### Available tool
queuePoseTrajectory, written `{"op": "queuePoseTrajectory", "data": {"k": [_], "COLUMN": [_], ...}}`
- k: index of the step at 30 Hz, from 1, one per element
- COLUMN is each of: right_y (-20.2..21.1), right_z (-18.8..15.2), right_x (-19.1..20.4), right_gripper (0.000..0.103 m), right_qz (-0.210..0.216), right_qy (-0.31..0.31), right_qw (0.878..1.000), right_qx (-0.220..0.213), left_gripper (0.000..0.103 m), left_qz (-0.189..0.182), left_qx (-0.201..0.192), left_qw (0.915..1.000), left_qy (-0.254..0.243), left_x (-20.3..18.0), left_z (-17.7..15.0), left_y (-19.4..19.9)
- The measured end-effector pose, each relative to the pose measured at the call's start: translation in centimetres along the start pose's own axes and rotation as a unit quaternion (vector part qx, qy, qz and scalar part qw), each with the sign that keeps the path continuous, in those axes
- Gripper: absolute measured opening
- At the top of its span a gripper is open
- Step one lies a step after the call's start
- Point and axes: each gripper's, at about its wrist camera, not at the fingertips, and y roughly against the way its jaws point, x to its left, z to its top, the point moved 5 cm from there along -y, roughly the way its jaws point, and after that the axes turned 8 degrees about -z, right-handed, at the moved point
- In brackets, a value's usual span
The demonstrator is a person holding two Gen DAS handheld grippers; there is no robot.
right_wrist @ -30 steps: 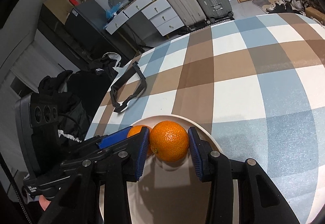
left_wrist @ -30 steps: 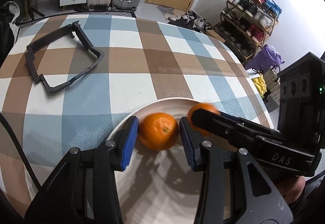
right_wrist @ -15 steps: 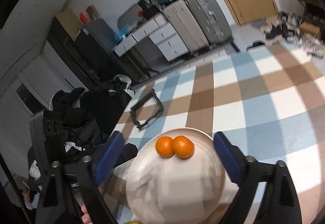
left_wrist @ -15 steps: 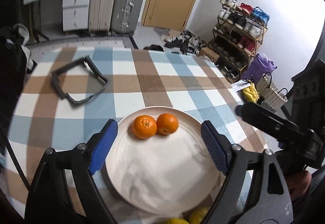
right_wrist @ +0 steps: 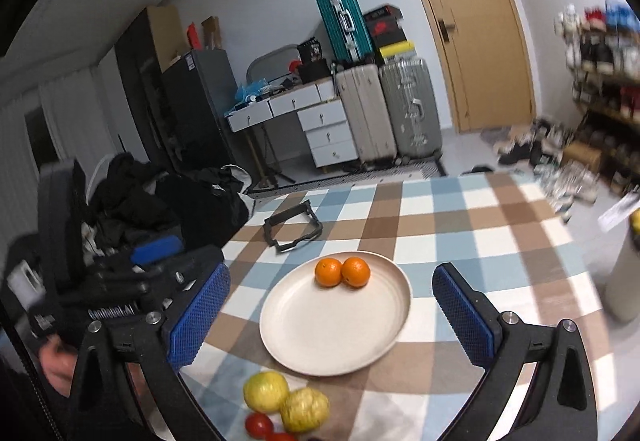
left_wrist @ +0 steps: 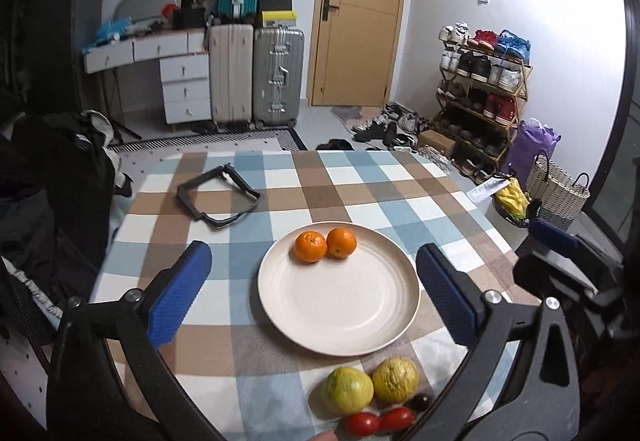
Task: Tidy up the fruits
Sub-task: 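Move both tools back toward the remaining fruits beside the plate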
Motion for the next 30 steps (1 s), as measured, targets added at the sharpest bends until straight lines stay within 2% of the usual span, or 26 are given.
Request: {"op": "queuePoseTrajectory", "data": {"k": [8,16,24,30], "right_y": [4.0,4.1,1.3,-1.3], "right_z": [-3.0,-6.6,-10.3,-12.2], "right_x": [2.5,3.3,1.9,0.8], "right_gripper": [0.103,0.103,0.103,0.103], "right_qz": [-0.026,-0.022,0.001,0.031], "right_qy": [0.044,0.048,0.011,-0.031], "right_qw": [0.998,0.999,0.996,0.989], "right_qx": [-0.024,0.005,0.087,0.144], "left_gripper": [0.102,0.102,0.102,0.102], "left_qz": [0.013,0.012,0.012,0.002], "left_qx": [0.010,0.038,0.062,0.081], "left_qw": [0.9998,0.9991,0.9974,0.9950], "left_qy": [-0.008,0.017,0.035,0.058], "left_x": [-1.1,-0.1,1.9,3.6], "left_z": [-3.6,-7.6,-11.1,-12.7], "left_y": [3.3,2.5,0.5,-0.9]}}
